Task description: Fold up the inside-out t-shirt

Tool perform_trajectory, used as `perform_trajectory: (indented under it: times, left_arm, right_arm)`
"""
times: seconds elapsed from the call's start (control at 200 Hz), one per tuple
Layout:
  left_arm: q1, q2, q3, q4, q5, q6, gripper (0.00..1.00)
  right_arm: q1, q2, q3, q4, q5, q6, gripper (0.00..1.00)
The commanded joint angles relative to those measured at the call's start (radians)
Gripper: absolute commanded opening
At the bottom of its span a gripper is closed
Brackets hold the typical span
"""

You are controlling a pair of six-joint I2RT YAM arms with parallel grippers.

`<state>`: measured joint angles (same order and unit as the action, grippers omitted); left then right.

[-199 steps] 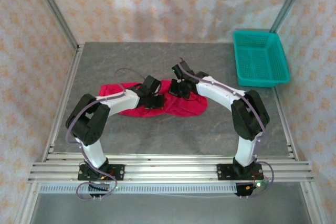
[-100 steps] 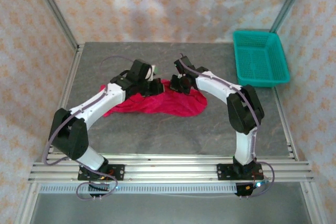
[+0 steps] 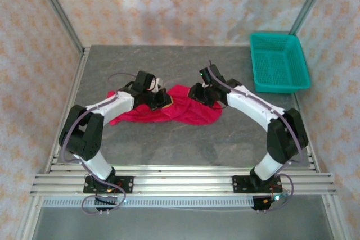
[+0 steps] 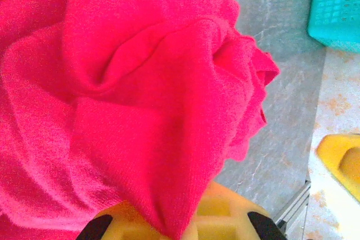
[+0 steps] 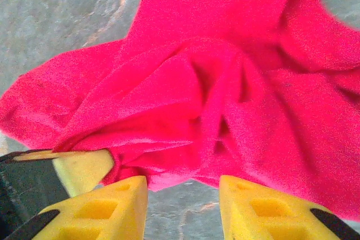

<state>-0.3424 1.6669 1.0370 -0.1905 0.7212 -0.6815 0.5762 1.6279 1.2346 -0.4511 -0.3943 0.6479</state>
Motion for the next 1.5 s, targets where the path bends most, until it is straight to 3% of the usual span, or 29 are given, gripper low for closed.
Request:
perform_trajectory:
  times: [0.0, 0.325, 0.355, 0.45, 0.625, 0.746, 0.976, 1.066, 1.231, 1.331, 1.406, 1.451, 1.496]
  left_arm:
    - [0.0, -0.016, 0.006, 0.031, 0.026, -0.003, 0.0]
    - [0.002, -0.033, 0.003, 0.02, 0.031, -0.007, 0.0]
    - [0.002, -0.037, 0.006, 0.018, 0.034, -0.009, 0.0]
    - [0.011, -0.044, 0.022, -0.002, 0.052, -0.006, 0.0]
    - [0.093, -0.09, 0.072, -0.066, 0.083, -0.004, 0.02]
    - [0.121, -0.111, 0.139, -0.101, 0.095, -0.007, 0.08]
    - [0.135, -0.096, 0.145, 0.033, 0.187, -0.119, 0.38]
    - [0.151, -0.101, 0.133, 0.062, 0.201, -0.143, 0.33]
    - [0.179, -0.121, 0.128, -0.07, 0.16, -0.047, 0.32]
    - [0.232, -0.158, 0.082, -0.218, 0.083, 0.057, 0.34]
    - [0.306, -0.207, -0.001, -0.277, 0.013, 0.091, 0.39]
    - [0.345, -0.245, -0.046, -0.318, -0.055, 0.114, 0.4]
    - [0.378, -0.279, -0.082, -0.359, -0.132, 0.136, 0.41]
  right_arm:
    - [0.035, 0.046, -0.021, 0.097, -0.02, 0.058, 0.39]
    - [0.04, 0.274, 0.091, 0.251, -0.038, 0.179, 0.41]
    - [0.04, 0.286, 0.102, 0.249, -0.028, 0.18, 0.35]
    - [0.032, 0.285, 0.13, 0.193, 0.015, 0.164, 0.0]
    - [-0.012, 0.175, 0.122, -0.039, 0.105, 0.009, 0.0]
    - [-0.038, 0.122, 0.072, -0.085, 0.091, -0.042, 0.0]
    - [-0.029, 0.122, 0.075, -0.09, 0.044, -0.061, 0.0]
    - [-0.029, 0.117, 0.068, -0.096, 0.048, -0.067, 0.0]
    - [-0.035, 0.091, 0.087, -0.125, 0.037, -0.088, 0.0]
    - [-0.051, 0.069, 0.133, -0.263, 0.182, -0.125, 0.0]
    - [-0.052, 0.032, 0.135, -0.34, 0.393, -0.145, 0.16]
    - [-0.051, 0.007, 0.117, -0.334, 0.406, -0.15, 0.32]
    - [-0.044, -0.014, 0.097, -0.308, 0.364, -0.143, 0.38]
